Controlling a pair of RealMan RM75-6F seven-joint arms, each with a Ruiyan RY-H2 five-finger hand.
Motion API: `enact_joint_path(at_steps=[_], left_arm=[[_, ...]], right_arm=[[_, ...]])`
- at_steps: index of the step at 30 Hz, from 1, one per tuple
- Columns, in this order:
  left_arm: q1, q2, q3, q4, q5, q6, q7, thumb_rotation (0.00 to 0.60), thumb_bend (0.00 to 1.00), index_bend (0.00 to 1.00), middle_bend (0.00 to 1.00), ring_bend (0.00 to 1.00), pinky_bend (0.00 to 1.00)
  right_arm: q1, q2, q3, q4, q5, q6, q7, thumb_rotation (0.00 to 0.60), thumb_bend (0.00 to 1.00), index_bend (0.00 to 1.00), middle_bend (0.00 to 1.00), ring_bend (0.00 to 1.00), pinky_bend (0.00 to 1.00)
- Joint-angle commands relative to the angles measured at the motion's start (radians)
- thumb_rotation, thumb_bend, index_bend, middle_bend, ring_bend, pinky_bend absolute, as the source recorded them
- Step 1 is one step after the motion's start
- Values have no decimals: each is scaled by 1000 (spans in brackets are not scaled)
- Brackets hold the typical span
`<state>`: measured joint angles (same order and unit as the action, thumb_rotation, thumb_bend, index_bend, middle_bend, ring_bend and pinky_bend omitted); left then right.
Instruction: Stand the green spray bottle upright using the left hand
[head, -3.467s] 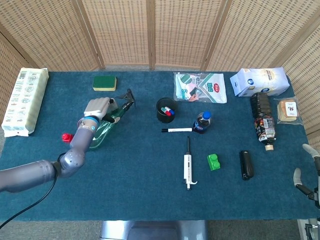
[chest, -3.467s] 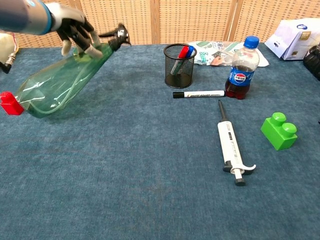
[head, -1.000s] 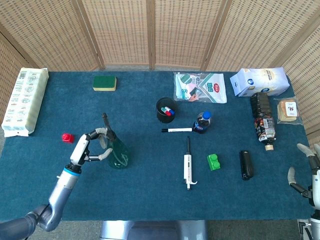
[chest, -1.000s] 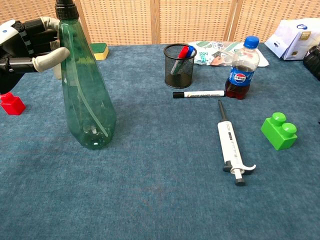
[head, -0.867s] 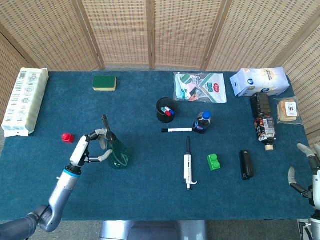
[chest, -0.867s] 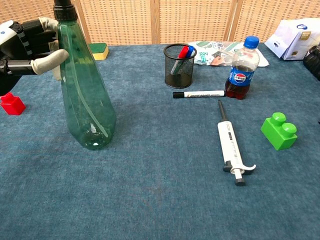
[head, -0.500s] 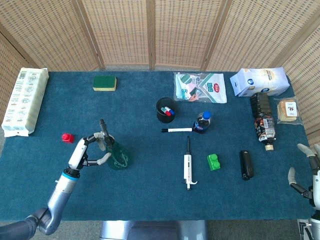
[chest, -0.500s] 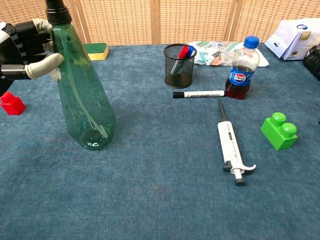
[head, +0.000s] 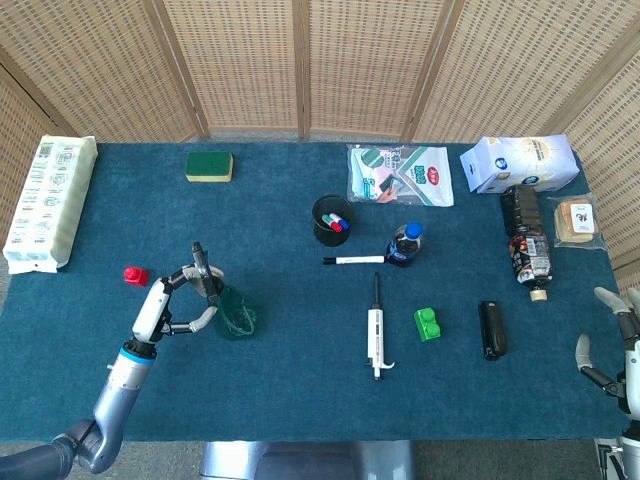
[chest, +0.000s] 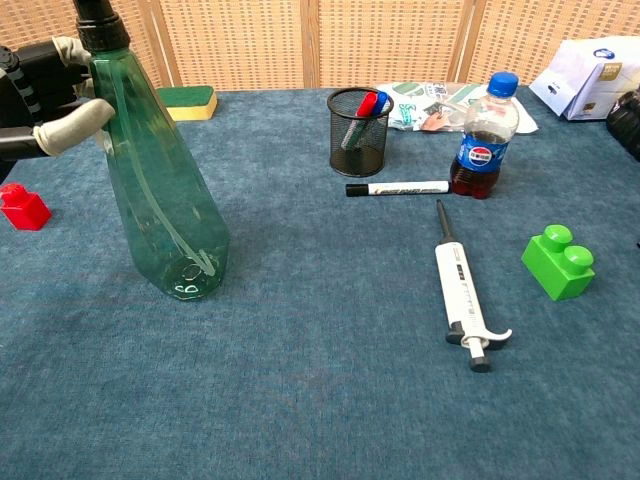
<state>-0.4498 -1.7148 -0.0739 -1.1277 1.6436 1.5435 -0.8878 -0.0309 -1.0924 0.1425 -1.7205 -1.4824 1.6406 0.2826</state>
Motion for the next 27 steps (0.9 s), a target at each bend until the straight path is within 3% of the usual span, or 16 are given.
enact_joint_path(at_steps=[1,18,27], left_arm=[[2,-2,-1,4,2,8,7,451,471,444,374,356,522],[25,8,3,-6,-9,27,15,329,434,397,332,319,494],[55,52,14,-47,-3,62,39,314,434,391,323,308,485]], right_arm=[[-1,0,0,0,-1,1,1,600,552,169,229,55,117],[1,2,1,0,-5,2,4,600,551,169,229,54,117],[2,6,-1,-6,-10,0,-2,600,552,169,229,55,116]])
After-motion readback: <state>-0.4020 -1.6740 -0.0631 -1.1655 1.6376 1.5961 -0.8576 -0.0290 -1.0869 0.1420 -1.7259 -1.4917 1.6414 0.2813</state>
